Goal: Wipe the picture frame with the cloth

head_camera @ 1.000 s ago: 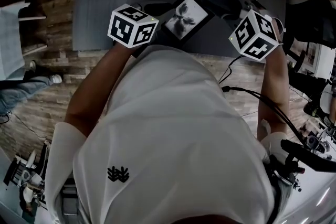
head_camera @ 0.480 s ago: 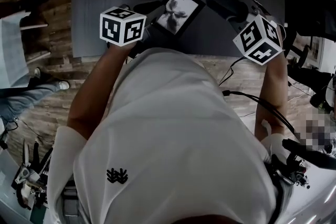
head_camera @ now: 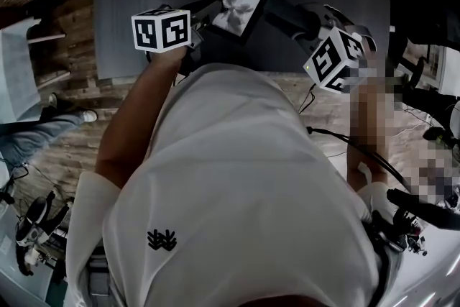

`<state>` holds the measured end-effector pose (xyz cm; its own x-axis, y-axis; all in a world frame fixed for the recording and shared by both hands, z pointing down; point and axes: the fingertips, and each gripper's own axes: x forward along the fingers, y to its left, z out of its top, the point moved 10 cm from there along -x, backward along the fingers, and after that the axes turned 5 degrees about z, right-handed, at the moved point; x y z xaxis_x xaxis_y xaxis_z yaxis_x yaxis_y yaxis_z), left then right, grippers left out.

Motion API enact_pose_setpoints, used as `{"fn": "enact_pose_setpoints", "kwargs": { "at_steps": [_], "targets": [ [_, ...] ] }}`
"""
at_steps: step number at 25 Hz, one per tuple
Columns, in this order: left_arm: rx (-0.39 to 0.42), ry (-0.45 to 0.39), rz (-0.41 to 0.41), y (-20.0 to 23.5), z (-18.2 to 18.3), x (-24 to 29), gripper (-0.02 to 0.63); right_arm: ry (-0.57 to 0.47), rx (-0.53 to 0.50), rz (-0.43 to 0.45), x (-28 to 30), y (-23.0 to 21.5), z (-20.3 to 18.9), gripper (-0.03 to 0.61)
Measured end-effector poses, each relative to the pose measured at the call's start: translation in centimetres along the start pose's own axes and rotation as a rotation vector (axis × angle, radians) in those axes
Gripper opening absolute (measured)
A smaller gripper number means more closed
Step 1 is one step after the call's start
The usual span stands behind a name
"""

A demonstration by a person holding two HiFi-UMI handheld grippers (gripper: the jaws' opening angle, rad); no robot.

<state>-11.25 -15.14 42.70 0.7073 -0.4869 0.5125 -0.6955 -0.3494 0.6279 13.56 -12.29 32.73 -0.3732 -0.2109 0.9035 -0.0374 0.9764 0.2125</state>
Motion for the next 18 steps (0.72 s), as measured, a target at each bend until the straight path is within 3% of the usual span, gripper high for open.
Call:
{"fn": "enact_pose_setpoints", "kwargs": {
  "at_steps": [18],
  "targets": [
    [-0.207, -0.119, 0.06, 1.7, 0.9, -0.4, 0.074, -0.139, -0.022, 0.09, 0.2, 4.4, 3.3, 0.086]
  ]
}}
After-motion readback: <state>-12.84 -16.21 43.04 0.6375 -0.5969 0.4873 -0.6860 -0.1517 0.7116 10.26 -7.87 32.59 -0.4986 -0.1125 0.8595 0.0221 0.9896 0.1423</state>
